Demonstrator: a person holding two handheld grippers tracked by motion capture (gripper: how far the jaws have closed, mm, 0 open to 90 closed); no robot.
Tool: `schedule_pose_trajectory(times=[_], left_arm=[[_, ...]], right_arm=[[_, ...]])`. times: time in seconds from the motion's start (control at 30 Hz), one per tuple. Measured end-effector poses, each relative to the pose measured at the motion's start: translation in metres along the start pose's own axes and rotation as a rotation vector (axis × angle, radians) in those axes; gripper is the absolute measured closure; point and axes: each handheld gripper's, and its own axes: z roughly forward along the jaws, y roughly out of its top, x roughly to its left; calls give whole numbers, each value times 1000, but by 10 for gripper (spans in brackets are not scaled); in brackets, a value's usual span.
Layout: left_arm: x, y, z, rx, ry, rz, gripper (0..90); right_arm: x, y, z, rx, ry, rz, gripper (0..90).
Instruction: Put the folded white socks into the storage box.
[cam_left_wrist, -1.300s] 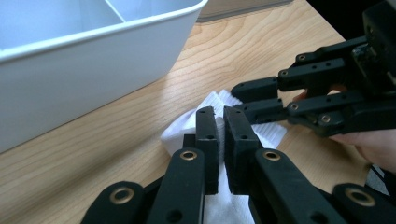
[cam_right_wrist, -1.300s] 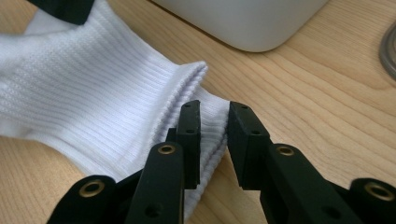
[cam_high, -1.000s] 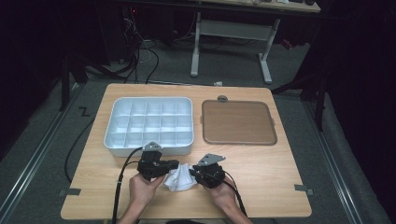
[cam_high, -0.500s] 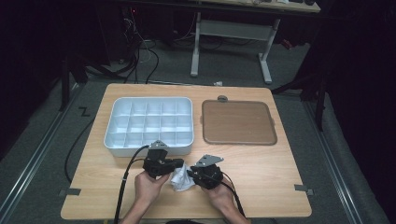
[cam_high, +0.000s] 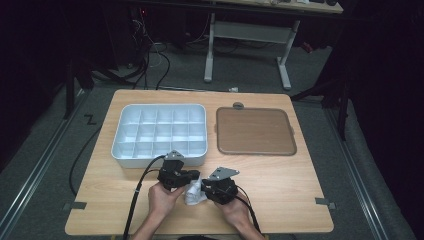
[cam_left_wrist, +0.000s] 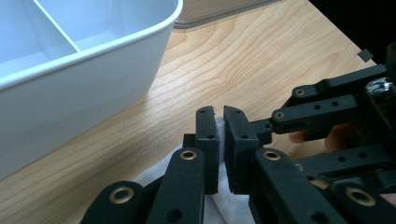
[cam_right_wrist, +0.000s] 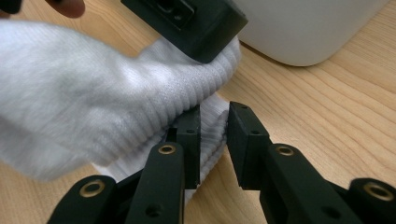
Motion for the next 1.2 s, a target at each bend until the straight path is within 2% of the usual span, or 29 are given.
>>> schedule_pose_trajectory(times=[0.2,0.23,0.37,0.6,0.7,0.8,1.2], left_arm=[[1,-1,0,5,3,5,861],[1,-2,0,8,5,16,861],[2,-3,2,1,4,6,861],[2,-5,5,-10,1,15,860],[5,-3,6,-18,3,24,859],[6,1,8,-27,1,11,860],[10,-1,15,-18,10,31,859]], right_arm=[[-2,-2,-11,-13,14,16,721],[-2,-3,-14,-15,13,18,717],[-1,-5,-21,-18,18,12,709],[1,-11,-13,18,31,14,700],[1,-12,-10,25,17,4,698],[0,-11,-7,21,8,-3,699],[1,-6,2,20,-11,-7,699]])
